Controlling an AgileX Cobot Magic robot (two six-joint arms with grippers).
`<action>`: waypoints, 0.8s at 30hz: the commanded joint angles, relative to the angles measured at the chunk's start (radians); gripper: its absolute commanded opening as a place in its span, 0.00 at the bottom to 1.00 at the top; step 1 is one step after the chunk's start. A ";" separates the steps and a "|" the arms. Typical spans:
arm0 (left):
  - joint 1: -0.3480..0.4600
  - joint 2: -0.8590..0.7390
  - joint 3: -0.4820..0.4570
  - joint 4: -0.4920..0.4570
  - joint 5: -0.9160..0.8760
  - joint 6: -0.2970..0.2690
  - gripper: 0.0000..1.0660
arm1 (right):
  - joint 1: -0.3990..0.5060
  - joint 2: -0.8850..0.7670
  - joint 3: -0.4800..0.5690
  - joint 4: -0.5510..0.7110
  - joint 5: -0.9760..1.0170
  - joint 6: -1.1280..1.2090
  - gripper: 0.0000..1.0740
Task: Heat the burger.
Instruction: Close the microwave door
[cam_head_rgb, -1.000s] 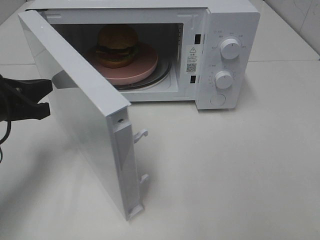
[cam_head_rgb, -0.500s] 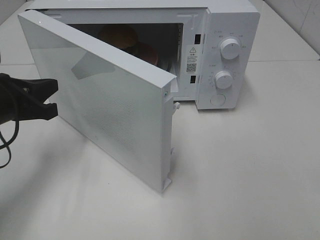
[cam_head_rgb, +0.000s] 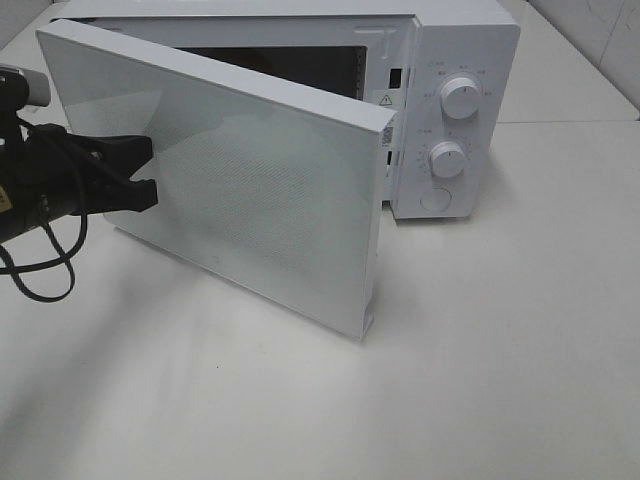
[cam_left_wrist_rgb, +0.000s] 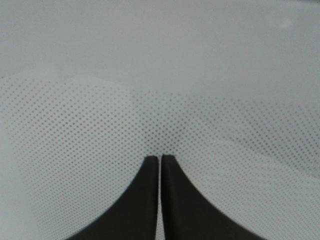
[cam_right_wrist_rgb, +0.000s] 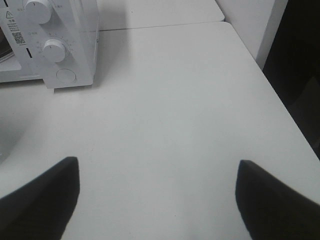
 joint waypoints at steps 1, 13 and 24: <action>-0.007 0.019 -0.032 -0.023 -0.006 0.005 0.00 | 0.003 -0.030 0.006 -0.004 -0.005 0.003 0.71; -0.019 0.022 -0.079 -0.069 -0.004 0.047 0.00 | 0.003 -0.030 0.006 -0.004 -0.005 0.003 0.71; -0.022 0.042 -0.149 -0.129 0.056 0.050 0.00 | 0.003 -0.030 0.006 -0.004 -0.005 0.003 0.71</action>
